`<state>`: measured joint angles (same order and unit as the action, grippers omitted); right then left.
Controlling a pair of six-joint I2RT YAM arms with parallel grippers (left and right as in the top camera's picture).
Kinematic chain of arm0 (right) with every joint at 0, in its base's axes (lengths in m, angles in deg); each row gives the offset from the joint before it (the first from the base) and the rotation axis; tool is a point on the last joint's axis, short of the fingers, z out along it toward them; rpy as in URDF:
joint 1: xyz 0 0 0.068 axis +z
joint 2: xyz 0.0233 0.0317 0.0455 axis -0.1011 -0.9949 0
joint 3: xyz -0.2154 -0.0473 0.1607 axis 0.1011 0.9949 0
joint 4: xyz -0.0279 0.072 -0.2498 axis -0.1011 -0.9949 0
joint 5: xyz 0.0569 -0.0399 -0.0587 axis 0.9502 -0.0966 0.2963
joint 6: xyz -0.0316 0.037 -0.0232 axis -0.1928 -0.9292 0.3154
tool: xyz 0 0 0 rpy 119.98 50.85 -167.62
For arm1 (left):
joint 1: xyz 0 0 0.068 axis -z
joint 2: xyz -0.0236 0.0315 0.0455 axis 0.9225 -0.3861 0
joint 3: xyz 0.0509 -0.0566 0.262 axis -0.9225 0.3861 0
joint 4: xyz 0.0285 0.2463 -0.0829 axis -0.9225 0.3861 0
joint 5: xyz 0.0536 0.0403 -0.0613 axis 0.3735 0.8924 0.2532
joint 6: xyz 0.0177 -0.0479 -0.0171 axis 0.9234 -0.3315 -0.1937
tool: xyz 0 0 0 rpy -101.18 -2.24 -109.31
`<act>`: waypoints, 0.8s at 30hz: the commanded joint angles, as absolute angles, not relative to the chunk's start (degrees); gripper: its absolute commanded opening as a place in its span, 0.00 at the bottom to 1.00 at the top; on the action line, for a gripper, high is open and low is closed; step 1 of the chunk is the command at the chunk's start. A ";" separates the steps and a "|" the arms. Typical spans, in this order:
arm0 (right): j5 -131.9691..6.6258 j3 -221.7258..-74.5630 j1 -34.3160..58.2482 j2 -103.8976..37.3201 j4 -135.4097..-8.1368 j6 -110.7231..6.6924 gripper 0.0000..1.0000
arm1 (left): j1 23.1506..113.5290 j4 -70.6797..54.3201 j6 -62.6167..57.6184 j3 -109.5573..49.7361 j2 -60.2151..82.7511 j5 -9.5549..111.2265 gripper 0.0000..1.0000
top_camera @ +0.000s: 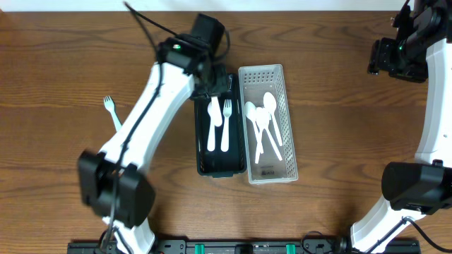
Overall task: Pack container
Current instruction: 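Carry the second white fork into the black basket and release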
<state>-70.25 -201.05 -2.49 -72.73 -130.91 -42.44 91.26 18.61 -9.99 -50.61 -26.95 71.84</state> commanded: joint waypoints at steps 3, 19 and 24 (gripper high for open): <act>-70.27 -200.90 -2.38 -72.84 -130.89 -40.76 0.68 | 91.65 19.09 -11.17 -48.47 -33.86 70.83 0.06; -70.27 -200.90 -2.38 -72.84 -130.05 -40.76 0.70 | 91.65 21.86 -6.01 -48.90 -37.83 70.68 0.43; -70.27 -200.90 -2.38 -72.84 -130.05 -40.76 0.71 | 91.43 25.21 -3.47 -51.66 -34.36 77.89 0.35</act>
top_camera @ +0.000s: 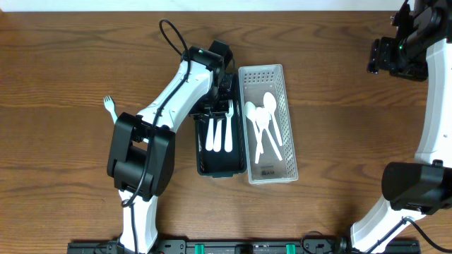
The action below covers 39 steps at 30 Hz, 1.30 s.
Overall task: Pack container
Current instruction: 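Carry the second white fork into the black basket and release, then move left gripper back and grasp the pale green fork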
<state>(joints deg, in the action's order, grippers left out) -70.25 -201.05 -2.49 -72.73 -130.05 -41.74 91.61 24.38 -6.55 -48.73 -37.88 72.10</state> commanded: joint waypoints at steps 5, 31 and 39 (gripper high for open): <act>-70.27 -200.90 -2.38 -72.84 -130.03 -40.76 0.71 | 90.86 24.22 -2.42 -52.40 -23.63 90.92 0.36; -69.59 -200.90 -2.38 -72.84 -130.01 -41.68 0.71 | 47.54 14.69 8.57 -52.31 -31.98 75.82 0.94; -69.61 -200.90 -2.38 -72.84 -129.88 -42.18 0.71 | 48.24 15.63 11.19 -52.31 -40.98 73.55 0.94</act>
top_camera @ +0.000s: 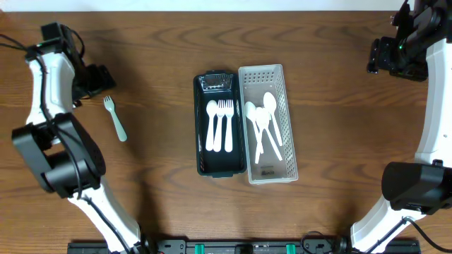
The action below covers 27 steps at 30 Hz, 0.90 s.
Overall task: Pack container
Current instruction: 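Move left gripper back and grasp the pale green fork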
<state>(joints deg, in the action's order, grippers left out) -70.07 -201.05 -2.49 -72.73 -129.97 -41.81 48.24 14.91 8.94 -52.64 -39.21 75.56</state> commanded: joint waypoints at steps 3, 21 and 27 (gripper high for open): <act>-69.61 -200.90 -2.38 -72.84 -129.86 -42.18 0.71 | 48.24 16.44 11.19 -52.14 -43.06 71.69 0.94; -69.61 -200.90 -2.38 -72.84 -130.10 -42.35 0.71 | 48.24 15.07 11.22 -52.10 -50.75 71.58 0.93; -69.61 -200.90 -2.38 -72.84 -130.21 -42.33 0.71 | 48.22 13.32 11.22 -52.10 -50.75 71.58 0.69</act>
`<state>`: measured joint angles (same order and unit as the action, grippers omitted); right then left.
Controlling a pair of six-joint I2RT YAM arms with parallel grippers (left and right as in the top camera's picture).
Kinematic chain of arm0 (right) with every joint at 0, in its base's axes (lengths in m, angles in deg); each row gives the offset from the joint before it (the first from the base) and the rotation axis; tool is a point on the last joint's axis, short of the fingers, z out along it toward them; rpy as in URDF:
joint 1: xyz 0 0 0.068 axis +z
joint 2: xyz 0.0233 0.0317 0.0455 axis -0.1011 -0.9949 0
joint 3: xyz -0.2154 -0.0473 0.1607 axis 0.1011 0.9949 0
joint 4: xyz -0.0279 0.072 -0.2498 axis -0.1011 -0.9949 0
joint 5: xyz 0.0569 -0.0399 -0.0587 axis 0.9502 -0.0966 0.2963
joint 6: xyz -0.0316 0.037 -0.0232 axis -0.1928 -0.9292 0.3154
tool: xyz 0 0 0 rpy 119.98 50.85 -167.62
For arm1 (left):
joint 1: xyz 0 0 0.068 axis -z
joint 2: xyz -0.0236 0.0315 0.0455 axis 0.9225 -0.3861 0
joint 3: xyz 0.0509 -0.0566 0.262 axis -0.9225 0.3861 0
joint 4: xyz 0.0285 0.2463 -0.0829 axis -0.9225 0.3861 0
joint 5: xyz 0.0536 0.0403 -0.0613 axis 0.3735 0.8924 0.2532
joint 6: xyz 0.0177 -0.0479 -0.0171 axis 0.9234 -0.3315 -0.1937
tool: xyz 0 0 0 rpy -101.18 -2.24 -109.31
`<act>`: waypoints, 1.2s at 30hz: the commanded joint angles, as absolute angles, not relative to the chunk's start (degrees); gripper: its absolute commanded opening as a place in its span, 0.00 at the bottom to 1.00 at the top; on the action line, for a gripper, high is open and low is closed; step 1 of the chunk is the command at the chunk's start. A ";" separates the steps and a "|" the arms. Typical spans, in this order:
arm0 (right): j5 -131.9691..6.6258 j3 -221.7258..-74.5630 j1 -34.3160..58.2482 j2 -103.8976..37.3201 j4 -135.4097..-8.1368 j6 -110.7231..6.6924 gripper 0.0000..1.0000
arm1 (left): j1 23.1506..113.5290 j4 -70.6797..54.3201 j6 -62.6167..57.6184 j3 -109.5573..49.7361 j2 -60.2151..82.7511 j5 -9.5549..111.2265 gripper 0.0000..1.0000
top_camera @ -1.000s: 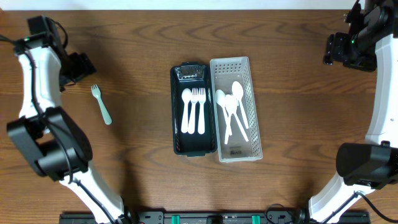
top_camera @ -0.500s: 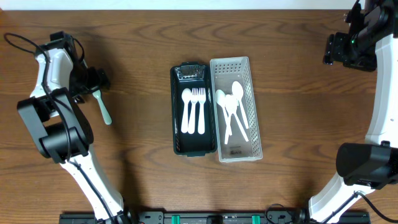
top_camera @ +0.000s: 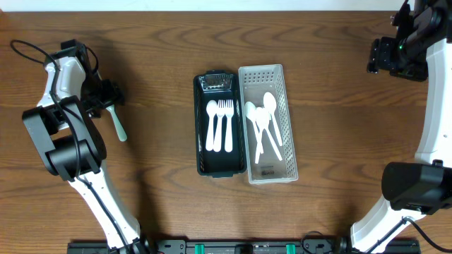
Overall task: Pack container
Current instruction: 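Move left gripper back and grasp the pale green fork, then place the pale green fork into the black basket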
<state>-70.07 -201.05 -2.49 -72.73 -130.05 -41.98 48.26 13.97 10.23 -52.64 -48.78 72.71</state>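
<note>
A black container (top_camera: 203,159) stands mid-table, holding a white spoon (top_camera: 212,125) and two white forks (top_camera: 224,125) side by side. Touching its right side is a white perforated basket (top_camera: 288,152) with several white spoons (top_camera: 263,127). A pale green fork (top_camera: 118,127) lies on the table at the left. My left gripper (top_camera: 107,95) is over the fork's head, hiding the tines, and its jaws look spread. My right gripper (top_camera: 394,58) hangs at the far right edge, away from everything; its fingers are not readable.
A shiny clear piece (top_camera: 216,82) sits at the far end of the black container. The left arm's links (top_camera: 63,134) rise along the left side of the wooden table (top_camera: 339,134). The right arm (top_camera: 431,134) runs down the right edge.
My left gripper has moved from just beyond the green fork's tines to directly over the fork's head. The fork, the container and the basket lie as before. The right arm is unchanged.
My left gripper was at the far end of the black container, which held a spoon and one fork. Then it was over the container with a second fork inside. Later it was far left beyond the green fork, and now it covers that fork's head.
</note>
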 commanded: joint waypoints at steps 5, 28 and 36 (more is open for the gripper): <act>-69.61 -200.90 -2.38 -72.84 -130.30 -42.35 0.71 | 48.24 11.68 11.22 -52.10 -50.75 71.58 0.45; -69.61 -200.90 -2.38 -72.84 -130.51 -42.79 0.71 | 48.24 12.22 11.22 -52.12 -50.71 71.58 0.19; -69.63 -200.90 -2.38 -72.84 -130.38 -42.75 0.71 | 49.07 16.88 11.22 -52.14 -46.27 71.56 0.19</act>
<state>-70.07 -201.05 -2.49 -72.73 -130.45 -42.22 48.37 15.63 11.11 -52.64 -48.63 72.34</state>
